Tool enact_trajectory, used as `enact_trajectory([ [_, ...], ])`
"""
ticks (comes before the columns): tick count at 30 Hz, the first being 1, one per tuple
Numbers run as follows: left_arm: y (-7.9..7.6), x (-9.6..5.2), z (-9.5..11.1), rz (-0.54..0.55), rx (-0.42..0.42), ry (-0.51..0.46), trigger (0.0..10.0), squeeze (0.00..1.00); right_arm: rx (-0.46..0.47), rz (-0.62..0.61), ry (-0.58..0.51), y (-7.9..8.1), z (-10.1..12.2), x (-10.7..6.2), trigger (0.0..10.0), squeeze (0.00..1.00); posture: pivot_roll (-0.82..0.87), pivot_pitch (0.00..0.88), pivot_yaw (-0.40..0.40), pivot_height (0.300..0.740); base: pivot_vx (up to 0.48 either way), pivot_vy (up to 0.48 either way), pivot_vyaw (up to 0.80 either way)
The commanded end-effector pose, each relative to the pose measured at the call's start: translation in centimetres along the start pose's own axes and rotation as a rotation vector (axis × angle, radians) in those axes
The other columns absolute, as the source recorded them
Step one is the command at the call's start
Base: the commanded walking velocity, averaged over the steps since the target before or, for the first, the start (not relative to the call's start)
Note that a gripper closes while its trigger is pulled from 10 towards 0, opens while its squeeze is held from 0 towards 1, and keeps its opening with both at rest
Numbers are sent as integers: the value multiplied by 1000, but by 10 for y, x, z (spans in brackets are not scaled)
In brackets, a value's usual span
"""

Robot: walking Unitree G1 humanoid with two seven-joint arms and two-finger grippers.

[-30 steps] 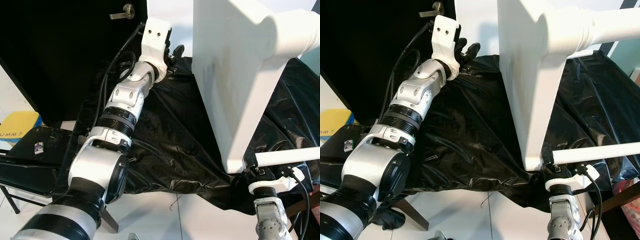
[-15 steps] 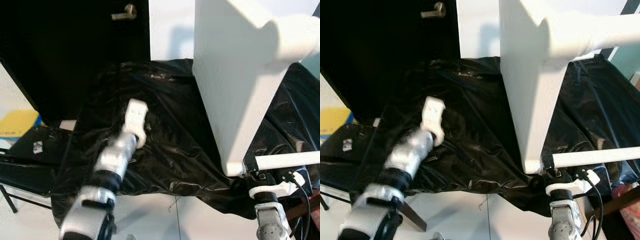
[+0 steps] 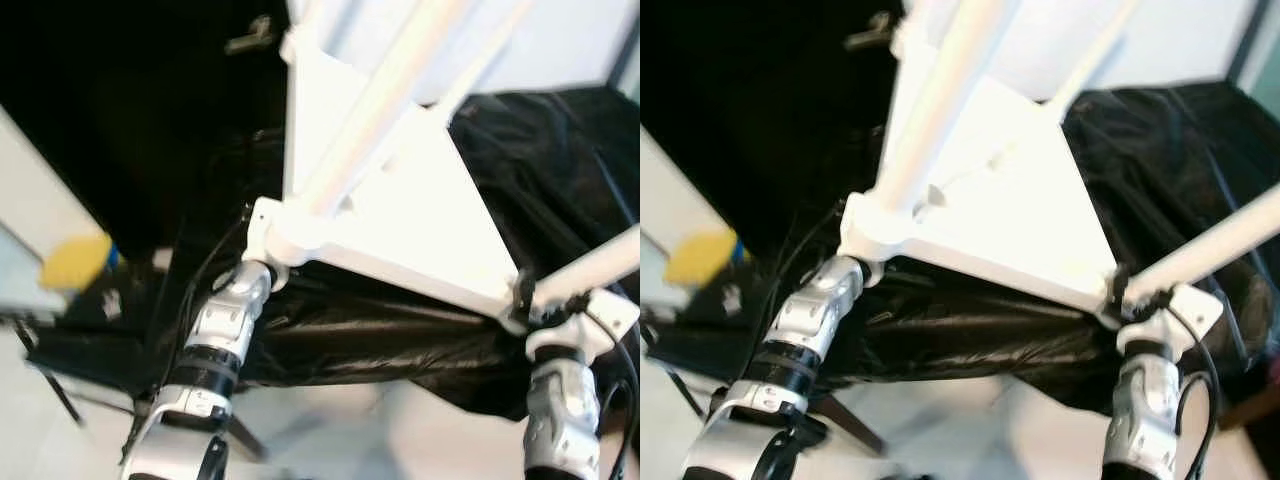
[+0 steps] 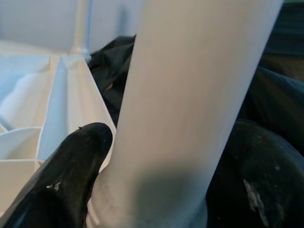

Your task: Building children table

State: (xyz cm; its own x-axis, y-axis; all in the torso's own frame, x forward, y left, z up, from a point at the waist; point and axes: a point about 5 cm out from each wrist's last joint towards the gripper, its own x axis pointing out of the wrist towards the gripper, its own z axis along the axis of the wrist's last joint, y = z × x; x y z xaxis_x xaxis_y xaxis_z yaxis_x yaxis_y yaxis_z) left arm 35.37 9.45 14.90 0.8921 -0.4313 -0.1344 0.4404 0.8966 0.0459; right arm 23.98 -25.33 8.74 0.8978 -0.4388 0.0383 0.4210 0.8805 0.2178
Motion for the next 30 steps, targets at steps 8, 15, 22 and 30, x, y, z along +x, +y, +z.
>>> enact_trajectory([
  [8,-7,5,24,-40,44,-72,10000,0,405,42,112,-38,-28,-106,10000,0,-127,173,192,740,0,0,0],
  [15,-4,5,24,-25,44,-69,10000,0,380,173,82,-31,-9,-97,10000,0,-128,179,192,740,0,0,0],
  [22,-3,5,25,-18,42,-72,10000,0,397,299,84,-34,6,-91,10000,0,-129,179,190,740,0,0,0],
  [30,-1,5,25,-13,43,-73,10000,0,312,360,25,-30,28,-81,10000,0,-130,183,192,740,0,0,0],
])
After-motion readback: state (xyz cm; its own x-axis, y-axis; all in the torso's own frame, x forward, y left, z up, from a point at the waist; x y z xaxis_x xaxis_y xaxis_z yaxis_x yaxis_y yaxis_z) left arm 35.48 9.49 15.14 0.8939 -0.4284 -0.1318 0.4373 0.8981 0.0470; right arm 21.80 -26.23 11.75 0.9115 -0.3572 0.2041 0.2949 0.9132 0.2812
